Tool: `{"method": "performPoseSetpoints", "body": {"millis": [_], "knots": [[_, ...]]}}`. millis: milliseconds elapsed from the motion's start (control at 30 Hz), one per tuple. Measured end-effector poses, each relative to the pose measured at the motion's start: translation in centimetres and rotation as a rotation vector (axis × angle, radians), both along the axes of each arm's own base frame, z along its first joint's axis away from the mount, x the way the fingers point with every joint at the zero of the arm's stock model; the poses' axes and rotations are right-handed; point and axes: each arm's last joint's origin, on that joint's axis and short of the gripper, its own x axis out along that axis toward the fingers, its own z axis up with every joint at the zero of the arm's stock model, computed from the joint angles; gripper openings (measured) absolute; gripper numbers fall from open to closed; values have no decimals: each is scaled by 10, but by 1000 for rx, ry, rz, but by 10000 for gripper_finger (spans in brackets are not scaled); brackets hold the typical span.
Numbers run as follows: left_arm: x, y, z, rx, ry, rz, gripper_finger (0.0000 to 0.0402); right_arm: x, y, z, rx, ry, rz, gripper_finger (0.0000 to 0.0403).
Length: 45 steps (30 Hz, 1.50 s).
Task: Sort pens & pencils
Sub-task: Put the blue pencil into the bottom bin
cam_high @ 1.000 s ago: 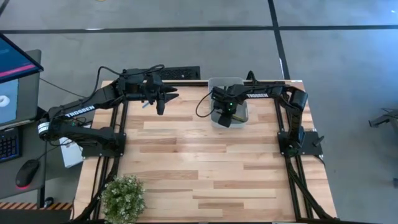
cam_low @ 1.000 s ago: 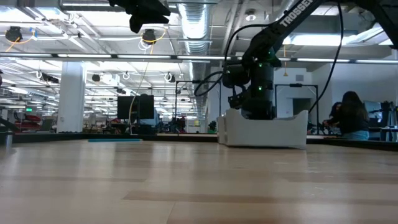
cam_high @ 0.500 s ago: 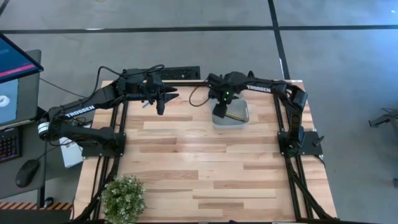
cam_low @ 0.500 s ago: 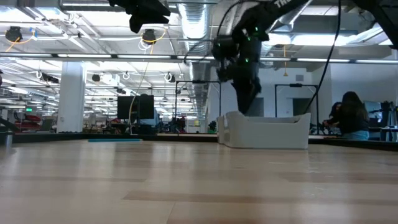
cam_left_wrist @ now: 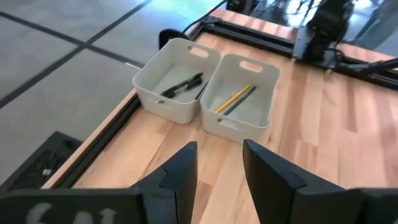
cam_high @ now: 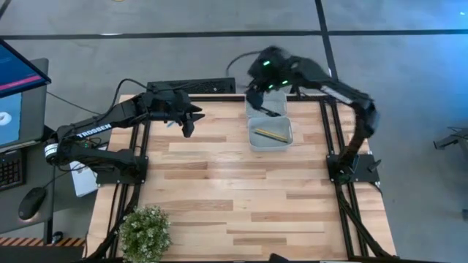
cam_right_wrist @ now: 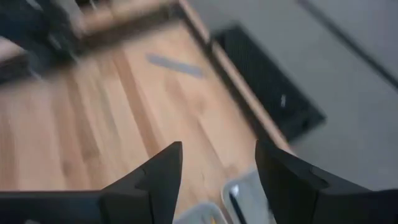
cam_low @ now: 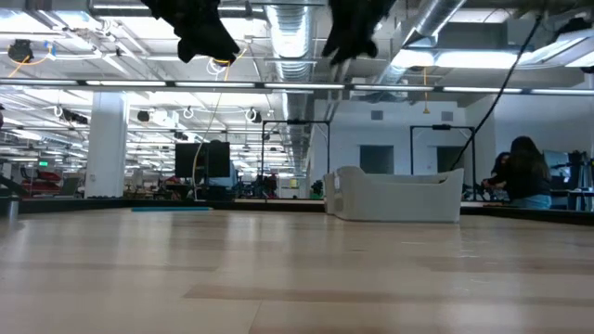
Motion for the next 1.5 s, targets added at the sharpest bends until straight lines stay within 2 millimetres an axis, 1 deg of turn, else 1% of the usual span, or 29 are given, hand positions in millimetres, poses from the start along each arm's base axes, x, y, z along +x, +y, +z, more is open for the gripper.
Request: {"method": "performPoseSetpoints", "body": {"millis": [67, 133, 267, 400, 567, 667, 800, 933, 1000, 1167, 1267, 1400, 1500], "knots": [[0, 0, 0, 1, 5, 8, 120, -18, 6, 24, -28, -83, 4, 224], [0, 0, 0, -1, 4, 13, 125, -34, 12, 42, -60, -143, -1, 224], [-1, 1, 0, 18, 13, 35, 147, -60, 27, 67, -102, -216, -1, 225], [-1, 2, 0, 78, 40, 55, 167, -80, 39, 82, -129, -264, 3, 225], [-3, 5, 0, 95, 52, 154, 179, -104, 51, 86, -160, -276, 10, 225], [-3, 5, -1, 94, 53, 169, 192, -116, 55, 84, -172, -294, 4, 225], [-3, 5, -1, 111, 63, 156, 227, -128, 62, 77, -182, -340, -9, 225], [-6, 6, -4, 111, 111, 159, 261, -137, 67, 61, -159, -378, -33, 225], [-8, 11, -8, 52, 123, 209, 271, -141, 69, 50, -140, -389, -48, 225], [-16, 33, -32, -123, 274, 374, 279, -141, 72, 22, -97, -437, -72, 225], [-18, 46, -46, -205, 356, 407, 279, -138, 72, 9, -79, -450, -77, 225], [-16, 62, -63, -287, 420, 423, 279, -134, 70, -2, -44, -445, -98, 225], [-11, 76, -73, -335, 474, 460, 279, -127, 70, -6, -30, -429, -85, 225]]}}
